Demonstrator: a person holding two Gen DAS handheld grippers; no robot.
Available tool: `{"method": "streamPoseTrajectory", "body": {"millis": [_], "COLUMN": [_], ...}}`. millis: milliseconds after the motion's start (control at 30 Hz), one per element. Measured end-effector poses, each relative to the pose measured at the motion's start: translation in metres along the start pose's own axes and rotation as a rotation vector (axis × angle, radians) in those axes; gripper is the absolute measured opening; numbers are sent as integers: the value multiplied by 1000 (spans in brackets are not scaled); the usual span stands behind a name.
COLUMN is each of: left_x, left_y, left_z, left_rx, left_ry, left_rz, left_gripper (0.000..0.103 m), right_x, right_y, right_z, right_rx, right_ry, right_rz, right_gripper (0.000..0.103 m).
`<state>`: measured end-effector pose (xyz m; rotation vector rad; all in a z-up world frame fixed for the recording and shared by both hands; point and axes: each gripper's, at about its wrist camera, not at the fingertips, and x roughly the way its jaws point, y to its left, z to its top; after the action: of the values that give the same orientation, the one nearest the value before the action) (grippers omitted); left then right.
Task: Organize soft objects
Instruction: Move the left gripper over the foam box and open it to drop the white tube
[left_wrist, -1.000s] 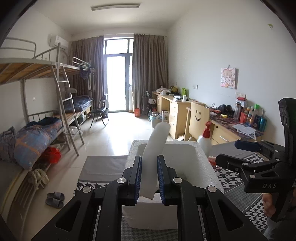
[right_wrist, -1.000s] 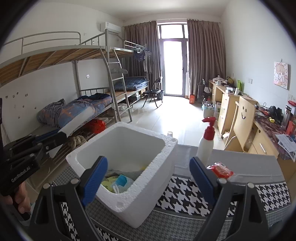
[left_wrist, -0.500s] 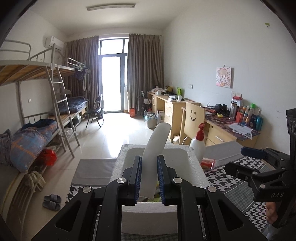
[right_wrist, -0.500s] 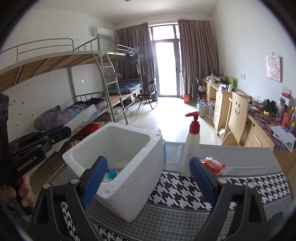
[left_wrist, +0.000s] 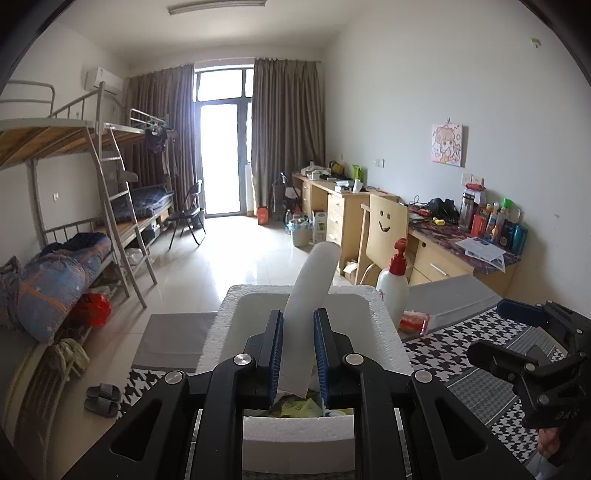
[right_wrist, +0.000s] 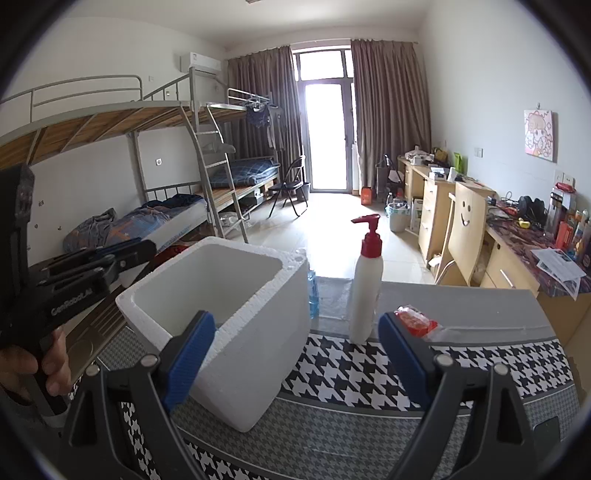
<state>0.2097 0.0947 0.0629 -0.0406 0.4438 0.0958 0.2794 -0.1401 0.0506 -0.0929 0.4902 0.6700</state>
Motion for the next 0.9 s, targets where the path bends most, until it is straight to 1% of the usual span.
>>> {"method": "streamPoseTrajectory", "body": {"millis": [600,900], "left_x": [23,41], "left_y": [-13,-18], "left_z": [8,7], "left_rx": [13,14], "left_ry": [60,105], "left_rz": [-22,0], "left_gripper": [18,19], "right_x": [-14,-18], "right_y": [-19,-26], "right_z": [-10,-15], "right_rx": [25,34], "right_ry": [-20,-20], "right_rz": [-37,-52], "right_gripper": [92,92]}}
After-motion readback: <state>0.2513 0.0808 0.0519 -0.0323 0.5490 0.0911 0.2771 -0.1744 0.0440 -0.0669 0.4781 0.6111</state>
